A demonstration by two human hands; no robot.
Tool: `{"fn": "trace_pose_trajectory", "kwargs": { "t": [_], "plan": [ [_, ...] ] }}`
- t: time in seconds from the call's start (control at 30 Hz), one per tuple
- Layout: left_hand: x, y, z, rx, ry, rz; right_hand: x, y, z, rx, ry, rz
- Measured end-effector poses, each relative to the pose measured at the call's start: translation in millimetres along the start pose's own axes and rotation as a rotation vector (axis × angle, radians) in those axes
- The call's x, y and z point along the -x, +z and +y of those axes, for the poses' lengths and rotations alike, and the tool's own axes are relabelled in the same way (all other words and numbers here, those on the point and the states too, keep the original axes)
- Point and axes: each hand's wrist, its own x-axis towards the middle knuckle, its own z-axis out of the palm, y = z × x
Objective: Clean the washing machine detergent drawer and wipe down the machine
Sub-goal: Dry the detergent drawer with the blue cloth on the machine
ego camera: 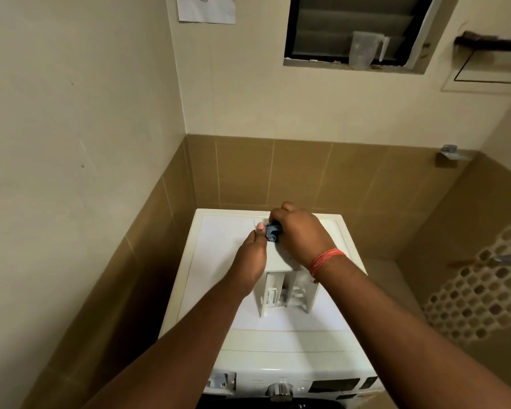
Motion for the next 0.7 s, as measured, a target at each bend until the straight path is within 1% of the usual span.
{"fn": "trace_pose_trajectory", "kwargs": {
  "t": [0.07,0.13,0.17,0.23,0.3,0.33,0.37,0.4,0.47,0.53,0.6,0.67,0.7],
  "plan": [
    [-0.8,-2.8,-0.9,0.001,-0.009,0.011,0.2,3.1,5.0,-0.029,0.026,0.012],
    [-1.4,-4.3,-1.3,-0.021,-0.029,0.022,2.1,-0.8,19.9,-0.092,0.127,0.045],
    [-1.5,-3.8,-0.7,-0.035,-0.034,0.028,2.1,-4.4,29.4,-0.135,0.203,0.090],
    [-1.6,-1.1,-0.4,-0.053,-0.031,0.025,0.0,-11.8,45.7,-0.138,0.341,0.227],
    [-1.0,2.7,-0.9,-0.058,-0.025,0.016,-2.5,-13.6,48.5,-0.151,0.393,0.318],
    [-0.7,4.0,-1.0,-0.057,-0.022,0.016,-5.1,-11.3,42.8,-0.177,0.372,0.320],
    [-1.0,5.0,-1.0,-0.054,-0.017,0.016,-6.5,-6.9,32.8,-0.206,0.323,0.287],
    [-1.5,5.5,-0.9,-0.047,-0.011,0.015,-7.9,0.5,21.4,-0.236,0.261,0.228],
    [-2.7,5.2,0.7,-0.028,-0.003,0.011,-8.5,18.8,-1.3,-0.209,0.120,0.078],
    [-3.8,3.1,2.7,-0.010,-0.015,0.019,-9.8,27.4,-10.6,-0.176,0.030,-0.014],
    [-3.6,1.0,3.0,-0.010,-0.018,0.007,-12.3,19.7,-2.3,-0.164,-0.042,-0.043],
    [-3.2,1.1,3.1,-0.023,-0.021,-0.007,-9.8,8.1,16.9,-0.023,-0.120,-0.075],
    [-3.7,2.1,3.2,-0.031,-0.023,-0.002,-7.0,3.0,29.3,0.071,-0.123,-0.092]
  ]
}}
